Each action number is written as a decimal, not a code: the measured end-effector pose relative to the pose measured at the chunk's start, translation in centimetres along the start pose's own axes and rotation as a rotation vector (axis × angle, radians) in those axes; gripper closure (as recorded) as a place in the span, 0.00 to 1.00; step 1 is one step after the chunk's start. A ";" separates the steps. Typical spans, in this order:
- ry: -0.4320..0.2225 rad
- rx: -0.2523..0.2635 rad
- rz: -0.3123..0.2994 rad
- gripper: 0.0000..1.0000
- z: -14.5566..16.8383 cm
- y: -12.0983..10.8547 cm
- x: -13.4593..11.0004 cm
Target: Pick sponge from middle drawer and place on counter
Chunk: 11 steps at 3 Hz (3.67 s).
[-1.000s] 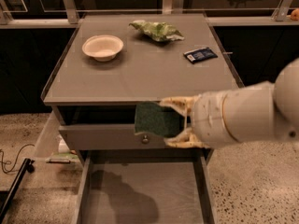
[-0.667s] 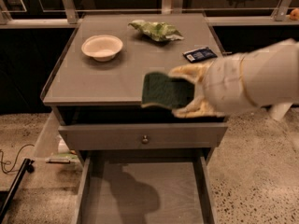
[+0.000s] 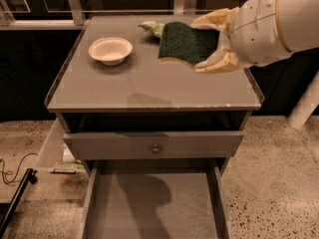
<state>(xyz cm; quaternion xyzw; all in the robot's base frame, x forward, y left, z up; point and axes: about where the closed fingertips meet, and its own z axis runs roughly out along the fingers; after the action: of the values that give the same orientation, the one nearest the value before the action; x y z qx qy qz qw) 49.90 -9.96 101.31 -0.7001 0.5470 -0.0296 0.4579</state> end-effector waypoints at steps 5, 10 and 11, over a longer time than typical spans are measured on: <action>-0.131 0.025 0.247 1.00 4.8 -6.5 7.3; -0.007 0.034 0.639 1.00 10.9 -4.2 14.7; 0.032 0.020 0.671 1.00 12.1 -3.0 15.7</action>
Offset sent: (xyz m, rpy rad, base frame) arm 0.0466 -0.0183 0.0091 0.0310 -0.0012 -0.0496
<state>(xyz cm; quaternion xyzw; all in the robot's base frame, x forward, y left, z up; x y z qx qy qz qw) 64.94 -15.16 89.11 -0.4761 0.7538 0.1063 0.4402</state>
